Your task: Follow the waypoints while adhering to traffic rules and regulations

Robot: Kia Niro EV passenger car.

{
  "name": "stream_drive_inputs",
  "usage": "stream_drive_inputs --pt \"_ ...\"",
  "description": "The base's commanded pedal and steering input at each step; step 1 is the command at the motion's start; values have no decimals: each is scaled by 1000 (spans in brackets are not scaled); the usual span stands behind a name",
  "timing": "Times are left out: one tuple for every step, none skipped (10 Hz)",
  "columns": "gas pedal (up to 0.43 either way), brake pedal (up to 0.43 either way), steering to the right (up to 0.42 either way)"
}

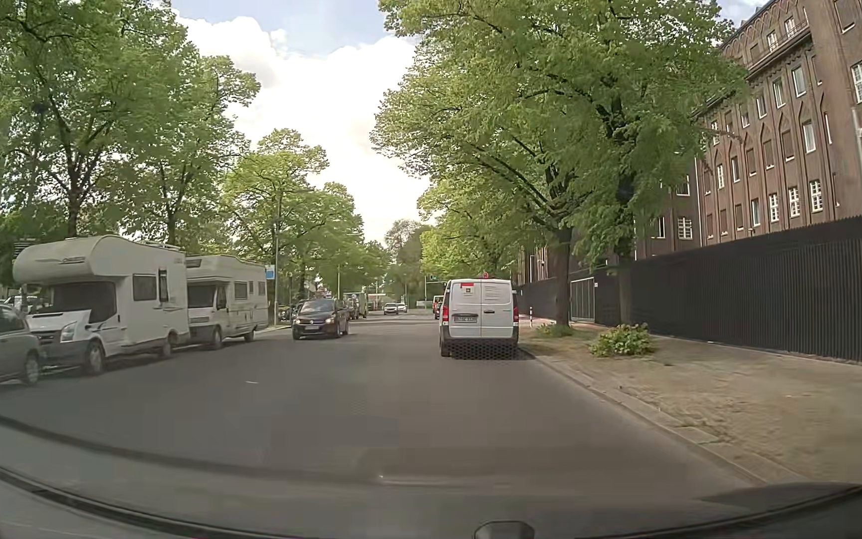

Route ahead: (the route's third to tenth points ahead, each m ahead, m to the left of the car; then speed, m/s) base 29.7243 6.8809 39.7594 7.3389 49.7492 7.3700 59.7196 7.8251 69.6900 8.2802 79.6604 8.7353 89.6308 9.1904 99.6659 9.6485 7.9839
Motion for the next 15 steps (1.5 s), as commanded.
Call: stream_drive_inputs --pt "0 18 -7" --pt "0 18 -7" --pt "79 18 -7" --pt "87 18 -7" --pt "87 18 -7" --pt "47 18 -8" --pt "0 18 -9" --pt "0 18 -10" --pt "0 18 -13" --pt "0 18 -16" --pt "0 18 -17" --pt "0 43 -17" --pt "0 79 -16" --pt "0 110 -15" --pt "0 116 -12"
